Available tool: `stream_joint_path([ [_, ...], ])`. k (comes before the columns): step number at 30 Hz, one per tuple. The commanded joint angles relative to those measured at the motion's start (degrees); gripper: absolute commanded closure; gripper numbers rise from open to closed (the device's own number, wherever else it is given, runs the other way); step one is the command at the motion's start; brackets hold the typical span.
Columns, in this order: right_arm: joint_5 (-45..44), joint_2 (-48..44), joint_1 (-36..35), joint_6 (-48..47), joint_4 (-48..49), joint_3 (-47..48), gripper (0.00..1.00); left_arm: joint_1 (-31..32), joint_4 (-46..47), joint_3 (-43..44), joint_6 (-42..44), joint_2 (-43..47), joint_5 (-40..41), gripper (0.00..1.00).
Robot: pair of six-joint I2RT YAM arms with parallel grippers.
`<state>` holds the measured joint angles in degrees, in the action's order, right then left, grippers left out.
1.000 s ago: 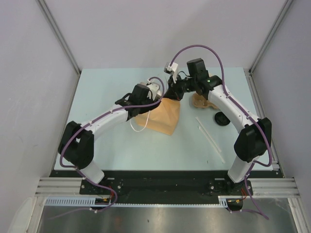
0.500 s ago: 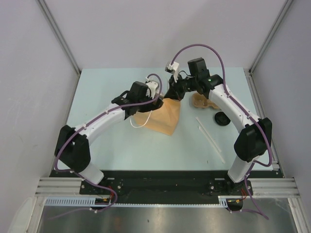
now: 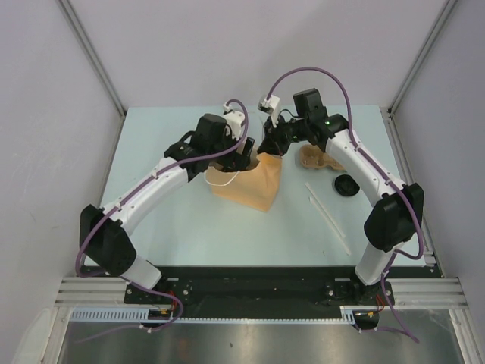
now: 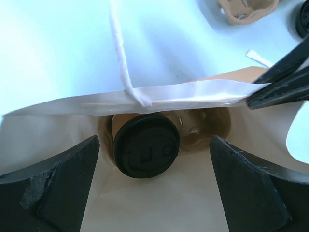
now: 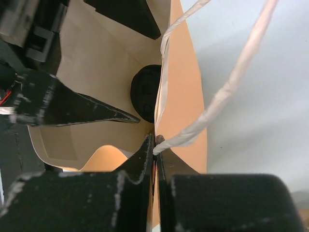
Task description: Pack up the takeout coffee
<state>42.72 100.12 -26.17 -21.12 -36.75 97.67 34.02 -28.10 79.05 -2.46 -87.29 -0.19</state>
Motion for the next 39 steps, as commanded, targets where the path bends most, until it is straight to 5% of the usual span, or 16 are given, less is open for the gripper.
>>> stream_joint_path([
  [1,-1.85,1.31,0.25,-0.67,-3.85,2.44,0.93,0.26,-2.13,4.18,0.88,2.65,0.01,0.01],
  [5,-2.11,1.66,0.25,-0.67,-4.91,4.19,0.85,0.26,-3.1,6.29,1.05,3.09,-0.6,0.0],
  [15,-3.17,2.01,0.33,0.38,-6.67,9.99,0.42,0.17,-4.6,11.12,1.23,3.88,-1.92,0.01],
  [23,-3.17,2.45,1.56,2.66,-9.12,17.73,0.21,-0.09,-4.95,14.3,1.93,5.28,-2.63,0.0],
  [33,-4.83,-3.78,9.46,2.32,-22.54,23.19,0.12,-1.67,-1.87,18.15,3.17,9.5,-1.05,0.01],
  [39,-14.3,-16.6,15.8,-1.46,-27.33,1.42,0.22,-6.59,-0.3,16.67,2.81,11.79,0.1,0.0],
])
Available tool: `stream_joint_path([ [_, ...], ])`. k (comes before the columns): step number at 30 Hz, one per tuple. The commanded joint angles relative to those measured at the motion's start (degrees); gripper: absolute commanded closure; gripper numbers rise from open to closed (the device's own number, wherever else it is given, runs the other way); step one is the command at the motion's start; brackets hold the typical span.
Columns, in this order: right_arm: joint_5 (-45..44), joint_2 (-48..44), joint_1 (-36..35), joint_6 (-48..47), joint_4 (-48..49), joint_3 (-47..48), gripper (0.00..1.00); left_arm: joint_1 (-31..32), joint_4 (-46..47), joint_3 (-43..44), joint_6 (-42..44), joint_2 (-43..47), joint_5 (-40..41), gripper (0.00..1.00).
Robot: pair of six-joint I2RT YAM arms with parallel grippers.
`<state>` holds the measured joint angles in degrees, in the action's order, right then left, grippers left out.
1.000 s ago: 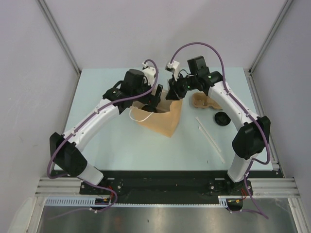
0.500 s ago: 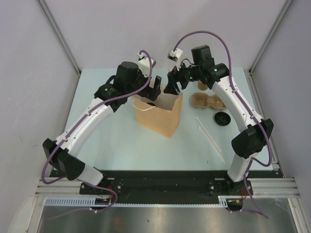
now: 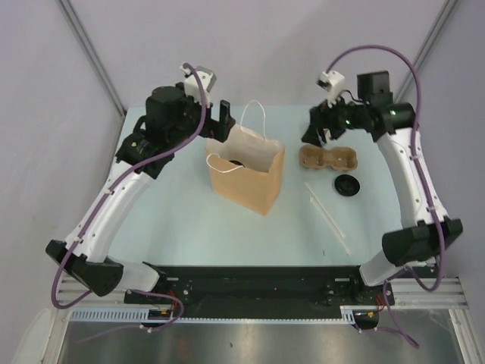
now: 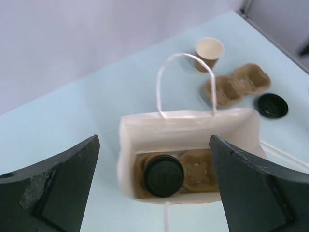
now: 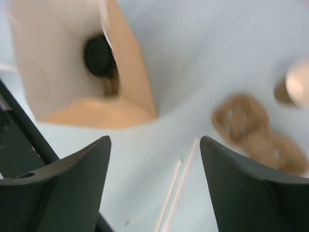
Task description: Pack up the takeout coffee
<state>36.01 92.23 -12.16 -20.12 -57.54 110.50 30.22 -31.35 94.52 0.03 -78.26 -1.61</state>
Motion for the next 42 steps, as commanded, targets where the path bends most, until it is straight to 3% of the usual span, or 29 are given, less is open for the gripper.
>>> stream_joint_path([
  [1,-9.19,-10.47,1.79,-2.99,-5.92,-15.36,0.25,-4.27,2.88,1.11,-1.68,2.76,1.52,0.01],
  [6,-18.77,-14.79,0.74,-3.26,0.83,-33.02,0.42,-9.55,2.0,-0.74,-5.65,3.2,0.38,0.0],
  [10,-25.1,-9.1,-1.45,-2.74,5.76,-37.72,0.51,-14.74,1.3,-3.02,-7.06,3.99,-1.03,0.0],
  [18,-29.33,4.88,-2.78,-1.15,15.87,-38.43,0.55,-16.59,0.86,-9.43,-4.17,8.55,0.02,0.01],
  [33,-30.12,15.88,-3.4,0.96,22.82,-38.51,0.61,-16.95,0.68,-14.19,-1.79,10.41,1.52,0.01],
  [42,-28.8,15.01,-1.81,-0.8,21.24,-38.51,0.85,-16.95,1.38,-14.36,-1.97,9.09,0.82,0.0],
])
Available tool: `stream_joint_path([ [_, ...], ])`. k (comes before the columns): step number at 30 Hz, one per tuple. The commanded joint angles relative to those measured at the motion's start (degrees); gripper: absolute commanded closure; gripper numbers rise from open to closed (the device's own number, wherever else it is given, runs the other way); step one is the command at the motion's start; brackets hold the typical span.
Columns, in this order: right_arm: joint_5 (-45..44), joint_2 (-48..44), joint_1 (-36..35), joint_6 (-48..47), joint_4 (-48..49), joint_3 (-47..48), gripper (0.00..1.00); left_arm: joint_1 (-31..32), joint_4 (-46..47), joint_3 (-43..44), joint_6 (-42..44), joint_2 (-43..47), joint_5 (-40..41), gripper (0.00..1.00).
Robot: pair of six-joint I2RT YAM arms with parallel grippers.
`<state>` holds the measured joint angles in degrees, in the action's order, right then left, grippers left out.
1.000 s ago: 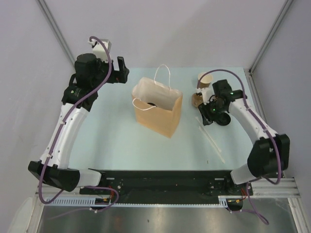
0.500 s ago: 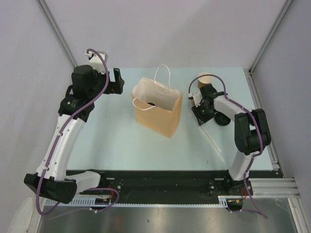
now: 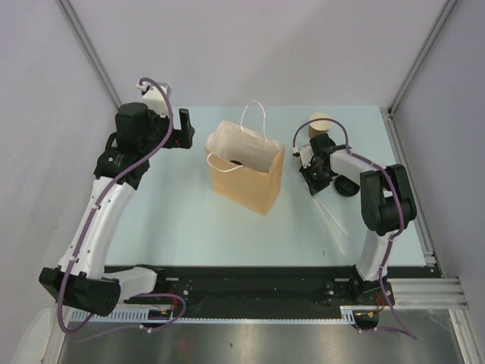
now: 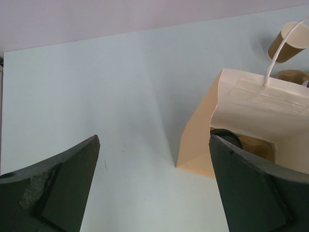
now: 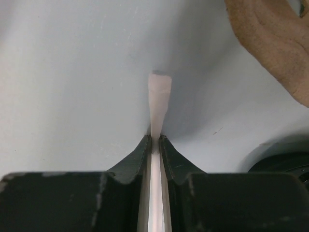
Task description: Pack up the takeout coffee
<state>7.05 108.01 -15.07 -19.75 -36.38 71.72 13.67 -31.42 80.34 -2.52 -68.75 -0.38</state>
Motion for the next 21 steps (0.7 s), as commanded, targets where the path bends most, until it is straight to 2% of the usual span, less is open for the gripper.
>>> stream_joint_path([
  [1,0.68,-1.56,1.27,-1.26,-0.53,0.35,0.86,-0.4,1.88,-0.18,0.5,-0.59,-0.5,0.0],
  [7,2.7,-6.4,1.89,-2.4,-3.43,0.35,1.0,-0.4,3.2,-0.44,-0.73,-1.82,-1.63,0.0],
  [17,4.46,-9.74,2.77,-3.01,-5.63,0.43,1.0,-0.4,4.26,-0.71,-0.9,-2.79,-2.25,0.01],
  [19,5.52,-8.87,2.85,-2.93,-6.07,0.35,0.98,-0.4,4.26,-0.71,-0.82,-2.79,-2.25,0.0],
  [21,5.61,-7.9,2.77,-2.58,-5.28,0.43,0.91,-0.4,4.09,-0.71,-0.73,-2.97,-2.08,0.0],
])
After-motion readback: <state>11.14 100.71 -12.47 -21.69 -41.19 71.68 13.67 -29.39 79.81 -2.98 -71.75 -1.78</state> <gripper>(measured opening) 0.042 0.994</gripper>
